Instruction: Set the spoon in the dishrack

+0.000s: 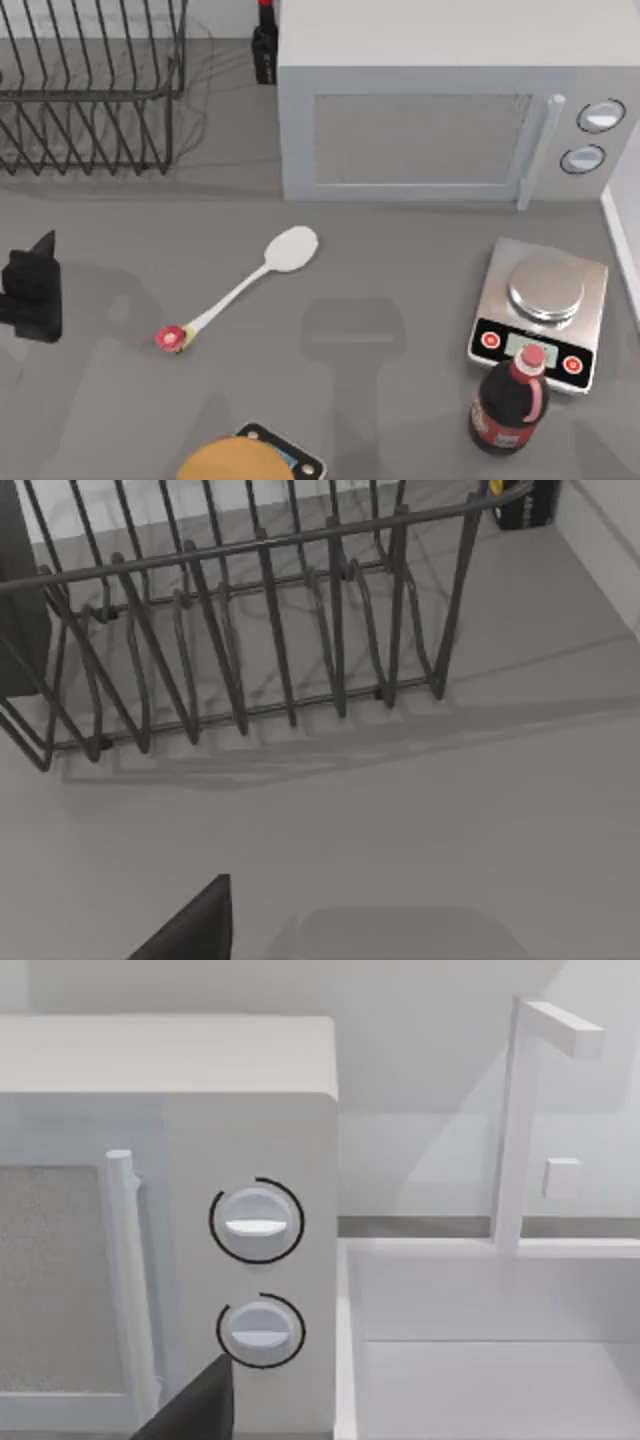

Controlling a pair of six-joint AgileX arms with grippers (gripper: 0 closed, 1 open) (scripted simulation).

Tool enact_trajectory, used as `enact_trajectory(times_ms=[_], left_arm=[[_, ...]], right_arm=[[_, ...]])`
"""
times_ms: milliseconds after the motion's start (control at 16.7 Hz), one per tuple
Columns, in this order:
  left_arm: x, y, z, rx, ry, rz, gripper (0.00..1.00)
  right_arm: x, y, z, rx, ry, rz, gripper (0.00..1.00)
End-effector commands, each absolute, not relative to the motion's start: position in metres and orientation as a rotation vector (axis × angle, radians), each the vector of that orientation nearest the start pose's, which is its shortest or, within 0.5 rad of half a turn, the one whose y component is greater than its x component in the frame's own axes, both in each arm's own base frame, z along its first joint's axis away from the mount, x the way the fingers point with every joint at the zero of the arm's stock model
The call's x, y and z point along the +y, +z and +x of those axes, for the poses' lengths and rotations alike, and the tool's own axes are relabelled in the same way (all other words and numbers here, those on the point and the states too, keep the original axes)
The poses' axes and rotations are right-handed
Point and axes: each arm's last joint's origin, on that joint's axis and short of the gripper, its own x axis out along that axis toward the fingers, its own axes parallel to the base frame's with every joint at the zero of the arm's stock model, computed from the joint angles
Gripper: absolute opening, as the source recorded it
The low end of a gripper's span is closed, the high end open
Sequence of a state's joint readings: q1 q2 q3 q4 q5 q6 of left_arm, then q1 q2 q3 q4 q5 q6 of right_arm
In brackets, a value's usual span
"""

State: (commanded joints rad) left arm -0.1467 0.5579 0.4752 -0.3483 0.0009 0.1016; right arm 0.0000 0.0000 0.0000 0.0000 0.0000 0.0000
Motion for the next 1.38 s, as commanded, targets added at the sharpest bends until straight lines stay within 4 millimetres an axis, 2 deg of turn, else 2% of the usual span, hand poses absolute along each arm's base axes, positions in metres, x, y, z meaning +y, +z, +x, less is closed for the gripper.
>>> enact_trajectory(times_ms=[180,360,540,720,840,1020,1380], left_arm=[[-0.040,0.262,0.179,0.655,-0.262,0.217,1.00],[-0.068,0.269,0.229,0.892,-0.366,0.320,1.00],[-0.103,0.256,0.277,1.112,-0.465,0.427,1.00],[-0.137,0.230,0.314,1.296,-0.547,0.524,1.00],[-0.156,0.213,0.330,1.387,-0.589,0.575,1.00],[-0.172,0.196,0.341,1.467,-0.627,0.623,1.00],[-0.174,0.192,0.344,1.482,-0.630,0.628,1.00]], right_arm=[[-0.001,0.160,0.106,0.000,0.000,0.000,1.00],[-0.001,0.160,0.106,0.000,0.000,0.000,1.00],[-0.001,0.160,0.106,0.000,0.000,0.000,1.00],[-0.001,0.160,0.106,0.000,0.000,0.000,1.00],[-0.001,0.160,0.106,0.000,0.000,0.000,1.00],[-0.001,0.160,0.106,0.000,0.000,0.000,1.00],[-0.001,0.160,0.106,0.000,0.000,0.000,1.00]])
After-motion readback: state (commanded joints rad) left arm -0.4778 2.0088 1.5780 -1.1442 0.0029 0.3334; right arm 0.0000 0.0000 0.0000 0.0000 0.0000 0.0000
